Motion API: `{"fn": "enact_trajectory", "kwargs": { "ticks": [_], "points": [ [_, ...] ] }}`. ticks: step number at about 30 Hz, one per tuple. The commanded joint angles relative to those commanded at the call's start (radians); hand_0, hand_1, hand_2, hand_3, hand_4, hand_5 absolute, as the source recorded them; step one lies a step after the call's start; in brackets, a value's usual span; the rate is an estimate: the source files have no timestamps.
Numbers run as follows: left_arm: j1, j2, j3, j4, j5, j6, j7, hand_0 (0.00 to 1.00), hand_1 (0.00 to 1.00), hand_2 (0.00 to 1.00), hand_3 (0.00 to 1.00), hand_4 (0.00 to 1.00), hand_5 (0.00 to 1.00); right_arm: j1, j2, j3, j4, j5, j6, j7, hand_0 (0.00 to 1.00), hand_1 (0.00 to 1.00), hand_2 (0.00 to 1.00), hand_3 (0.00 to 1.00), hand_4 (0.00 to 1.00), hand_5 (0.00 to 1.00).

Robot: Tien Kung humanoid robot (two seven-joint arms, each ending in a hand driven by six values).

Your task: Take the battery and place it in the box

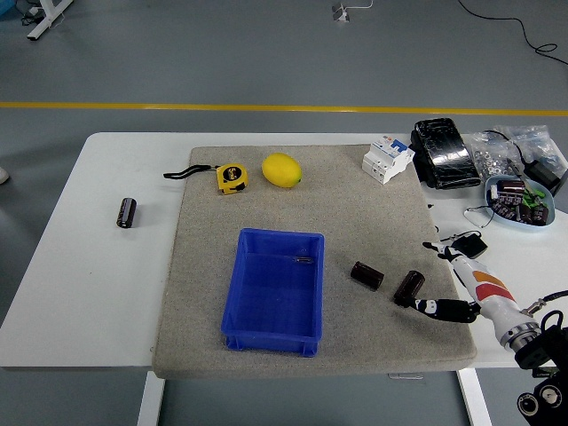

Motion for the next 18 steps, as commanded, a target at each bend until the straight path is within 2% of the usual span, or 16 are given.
{"fn": "enact_trajectory", "kwargs": {
  "ticks": [6,7,18],
  "points": [
    [0.0,0.0,0.0,0.0,0.0,-0.001,0.0,0.738,0.688,0.701,0.627,0.67,0.645,0.012,-0.001,-0.029,0.002,-0.011,-0.014,-0.017,0.855,0.794,0.8,0.921,0.998,0.449],
    [0.0,0.0,0.0,0.0,0.0,-0.001,0.0,0.737,0.684,0.701,0.628,0.671,0.646,0.014,-0.001,-0.034,0.0,-0.011,-0.017,-0.019,0.765,0.731,0.739,0.901,0.998,0.444],
    [0.0,0.001,-0.002,0.0,0.004,0.0,0.002,0.738,0.682,0.701,0.628,0.671,0.647,0.035,0.011,-0.076,-0.033,-0.024,-0.016,-0.029,0.728,0.708,0.723,0.887,0.998,0.456]
  ]
}}
